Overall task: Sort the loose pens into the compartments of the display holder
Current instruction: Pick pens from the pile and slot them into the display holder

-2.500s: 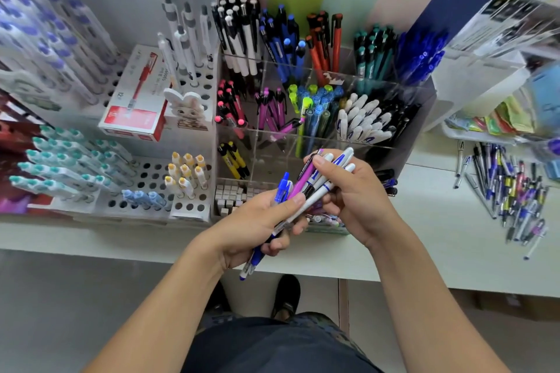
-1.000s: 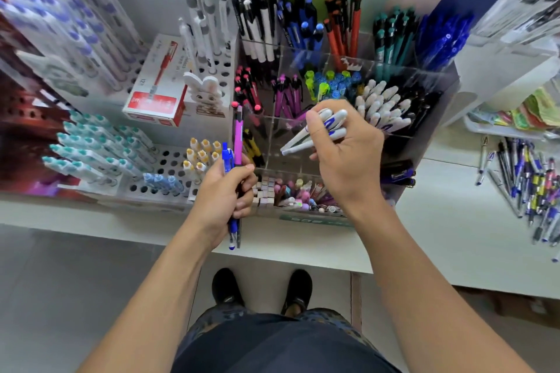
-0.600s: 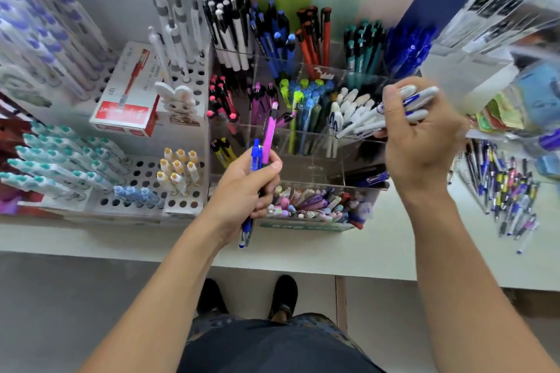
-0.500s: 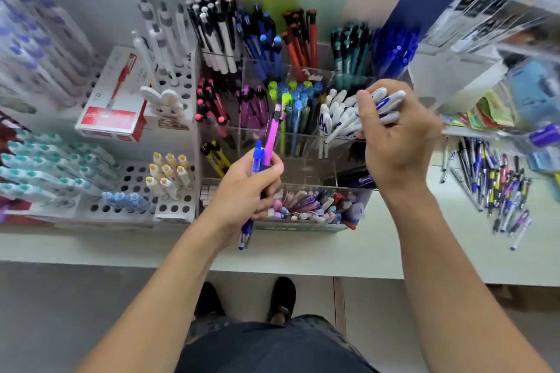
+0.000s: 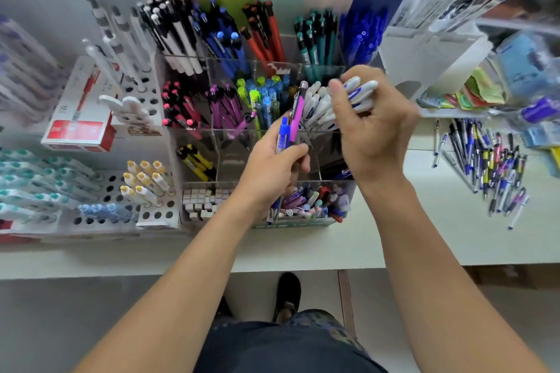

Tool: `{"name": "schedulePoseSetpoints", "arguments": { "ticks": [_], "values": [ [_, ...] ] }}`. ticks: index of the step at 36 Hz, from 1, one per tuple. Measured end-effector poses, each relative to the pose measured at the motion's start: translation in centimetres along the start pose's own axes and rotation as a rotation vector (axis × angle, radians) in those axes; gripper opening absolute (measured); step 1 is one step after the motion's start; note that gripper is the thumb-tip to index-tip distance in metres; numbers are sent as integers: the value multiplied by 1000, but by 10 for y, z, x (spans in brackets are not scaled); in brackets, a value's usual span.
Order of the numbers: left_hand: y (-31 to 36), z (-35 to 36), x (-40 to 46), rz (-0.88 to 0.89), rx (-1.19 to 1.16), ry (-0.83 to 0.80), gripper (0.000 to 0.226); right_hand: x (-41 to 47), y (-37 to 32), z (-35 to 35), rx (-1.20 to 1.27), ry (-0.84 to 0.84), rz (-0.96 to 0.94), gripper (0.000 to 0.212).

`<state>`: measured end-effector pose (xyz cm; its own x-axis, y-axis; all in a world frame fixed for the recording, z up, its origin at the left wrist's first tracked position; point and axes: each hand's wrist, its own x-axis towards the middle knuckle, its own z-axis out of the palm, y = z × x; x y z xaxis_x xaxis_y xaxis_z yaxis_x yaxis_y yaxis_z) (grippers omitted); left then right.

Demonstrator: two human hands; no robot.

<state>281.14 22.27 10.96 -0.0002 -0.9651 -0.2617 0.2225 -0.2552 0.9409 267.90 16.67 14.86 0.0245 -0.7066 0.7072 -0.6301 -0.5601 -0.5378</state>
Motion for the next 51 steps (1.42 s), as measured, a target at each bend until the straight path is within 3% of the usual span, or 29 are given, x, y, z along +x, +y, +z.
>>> {"name": "schedulePoseSetpoints", "arguments": {
  "ticks": [7, 12, 14, 20, 22, 25, 28, 32, 36, 44, 51],
  "values": [
    [-1, -4, 1, 23, 57, -4, 51, -2, 12, 24, -70, -177, -81, 15],
    [0, -4, 1, -27, -42, -4, 32, -2, 17, 33, -61, -129, -145, 59],
    [0, -4, 0, -50, -114, -16, 21, -3, 22, 35, -53, -102, -201, 65],
    [2, -9, -1, -99, -318, -74, 15, 0, 29, 33, -161, -49, -294, 22],
    [2, -11, 0, -106, -325, -98, 22, 0, 30, 31, -172, -46, -265, 34],
    [1, -14, 2, -92, -290, -117, 29, -2, 26, 30, -97, -64, -232, 28],
    [0, -15, 3, -76, -247, -125, 33, 0, 21, 32, -39, -79, -263, 43],
    [2, -13, 1, -66, -208, -130, 26, 1, 24, 35, -134, -39, -321, 21],
    [1, -11, 0, -43, -192, -122, 33, 1, 24, 28, -283, 13, -294, 30],
    [1, -8, -2, -7, -81, -159, 60, -17, 23, 25, -489, -302, -172, 42],
    [0, -16, -5, -65, -269, -142, 36, -24, 20, 20, -436, -523, -226, 57]
  ]
}}
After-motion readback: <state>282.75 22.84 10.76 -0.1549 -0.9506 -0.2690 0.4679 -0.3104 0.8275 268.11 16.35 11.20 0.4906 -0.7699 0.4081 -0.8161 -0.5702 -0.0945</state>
